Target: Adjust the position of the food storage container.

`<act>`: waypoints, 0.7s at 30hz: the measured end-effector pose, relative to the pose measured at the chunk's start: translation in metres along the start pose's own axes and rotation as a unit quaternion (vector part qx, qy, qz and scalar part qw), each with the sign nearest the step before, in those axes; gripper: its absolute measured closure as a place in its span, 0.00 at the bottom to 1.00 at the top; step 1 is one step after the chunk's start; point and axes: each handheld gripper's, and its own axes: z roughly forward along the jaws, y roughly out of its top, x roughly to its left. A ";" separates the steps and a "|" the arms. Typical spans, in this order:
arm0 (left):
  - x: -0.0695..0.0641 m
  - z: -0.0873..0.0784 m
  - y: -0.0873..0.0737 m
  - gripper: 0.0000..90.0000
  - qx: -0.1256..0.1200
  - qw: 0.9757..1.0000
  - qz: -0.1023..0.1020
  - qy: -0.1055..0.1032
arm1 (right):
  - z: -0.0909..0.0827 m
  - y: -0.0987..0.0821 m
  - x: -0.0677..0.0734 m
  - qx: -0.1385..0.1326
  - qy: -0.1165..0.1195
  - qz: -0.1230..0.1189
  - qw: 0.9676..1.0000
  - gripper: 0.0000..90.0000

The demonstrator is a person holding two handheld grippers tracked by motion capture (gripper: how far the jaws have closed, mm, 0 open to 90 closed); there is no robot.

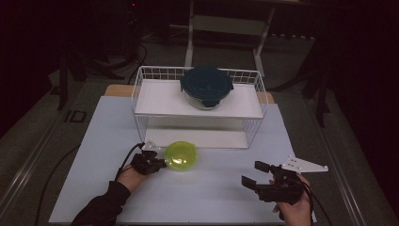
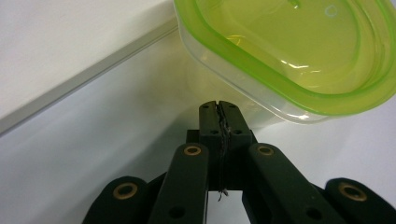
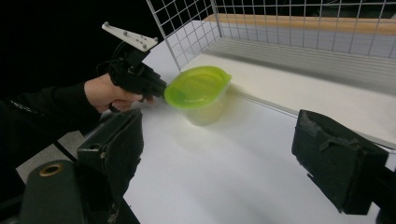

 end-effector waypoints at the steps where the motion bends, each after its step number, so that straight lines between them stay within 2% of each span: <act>1: -0.001 0.001 0.002 0.98 0.000 1.000 0.002 0.000 | 0.000 0.000 0.000 0.001 0.000 0.000 1.000 0.18; 5: -0.005 0.006 0.012 0.98 0.000 1.000 0.010 -0.004 | 0.000 -0.001 -0.001 0.000 -0.002 0.001 1.000 0.18; 21: -0.018 0.026 0.025 0.98 0.006 1.000 0.019 -0.020 | 0.001 -0.002 -0.001 0.002 0.000 0.002 1.000 0.18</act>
